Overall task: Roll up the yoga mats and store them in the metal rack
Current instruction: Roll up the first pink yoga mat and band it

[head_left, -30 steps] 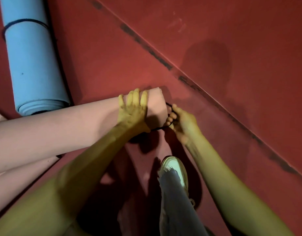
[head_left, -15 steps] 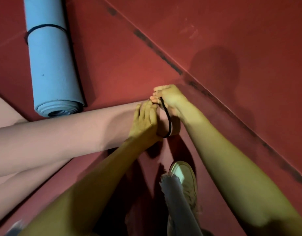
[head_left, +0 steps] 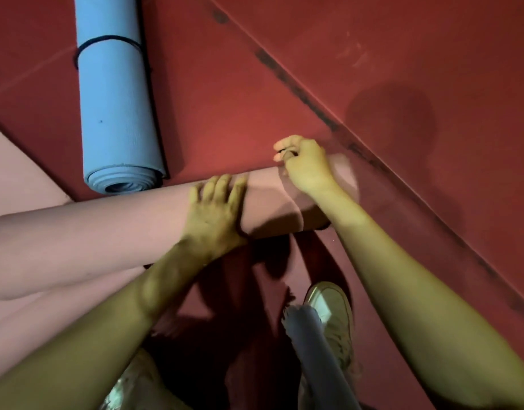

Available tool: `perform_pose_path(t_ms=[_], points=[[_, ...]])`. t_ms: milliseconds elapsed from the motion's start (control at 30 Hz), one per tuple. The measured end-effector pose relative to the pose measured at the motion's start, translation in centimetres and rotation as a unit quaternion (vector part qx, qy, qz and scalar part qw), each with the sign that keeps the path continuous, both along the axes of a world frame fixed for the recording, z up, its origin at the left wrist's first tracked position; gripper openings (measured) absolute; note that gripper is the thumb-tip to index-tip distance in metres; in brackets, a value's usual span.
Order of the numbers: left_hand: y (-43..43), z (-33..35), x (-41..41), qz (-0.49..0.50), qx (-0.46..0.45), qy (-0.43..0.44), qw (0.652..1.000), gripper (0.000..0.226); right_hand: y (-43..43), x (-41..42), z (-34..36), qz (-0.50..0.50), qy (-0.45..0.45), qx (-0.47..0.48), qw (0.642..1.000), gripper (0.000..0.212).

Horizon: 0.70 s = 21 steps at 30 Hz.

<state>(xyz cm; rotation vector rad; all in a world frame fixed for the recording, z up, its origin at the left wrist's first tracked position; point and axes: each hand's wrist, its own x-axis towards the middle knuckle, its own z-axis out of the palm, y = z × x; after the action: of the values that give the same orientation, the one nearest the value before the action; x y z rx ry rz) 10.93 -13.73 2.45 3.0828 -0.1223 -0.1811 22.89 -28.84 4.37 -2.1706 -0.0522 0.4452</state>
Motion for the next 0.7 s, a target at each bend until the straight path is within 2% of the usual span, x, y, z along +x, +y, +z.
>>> perform_pose_path(t_ms=[67, 100, 267, 367, 433, 500, 600, 700], points=[[-2.8, 0.8, 1.8, -0.003, -0.021, 0.003, 1.0, 0.119, -0.9, 0.0, 1.0, 0.013, -0.06, -0.086, 0.994, 0.026], [-4.3, 1.1, 2.7, 0.008, -0.042, 0.011, 0.999, 0.117, -1.7, 0.3, 1.4, 0.001, -0.076, -0.098, 0.992, 0.023], [-7.6, 0.6, 7.8, 0.032, -0.126, 0.065, 0.989, 0.108, -4.5, -0.5, 1.0, -0.059, -0.062, -0.021, 0.996, 0.015], [-5.6, 0.3, 9.8, 0.026, -0.151, 0.086, 0.984, 0.102, -3.8, -1.8, -1.0, -0.13, 0.003, 0.13, 0.983, 0.016], [-4.1, -0.1, 8.6, 0.012, -0.106, 0.001, 0.994, 0.1, -3.4, -1.0, -1.4, -0.174, 0.025, 0.194, 0.965, 0.018], [-2.7, -0.6, 6.2, 0.006, -0.046, -0.074, 0.996, 0.106, -2.9, 0.0, -1.0, -0.173, 0.023, 0.189, 0.966, 0.014], [-0.7, -1.0, 2.9, 0.026, 0.065, 0.032, 0.997, 0.134, -2.2, 0.9, -0.5, -0.147, 0.019, 0.166, 0.975, 0.016], [0.2, -0.4, 3.1, 0.029, 0.099, 0.056, 0.993, 0.131, -1.9, 1.2, 0.1, -0.133, 0.023, 0.136, 0.981, 0.015]])
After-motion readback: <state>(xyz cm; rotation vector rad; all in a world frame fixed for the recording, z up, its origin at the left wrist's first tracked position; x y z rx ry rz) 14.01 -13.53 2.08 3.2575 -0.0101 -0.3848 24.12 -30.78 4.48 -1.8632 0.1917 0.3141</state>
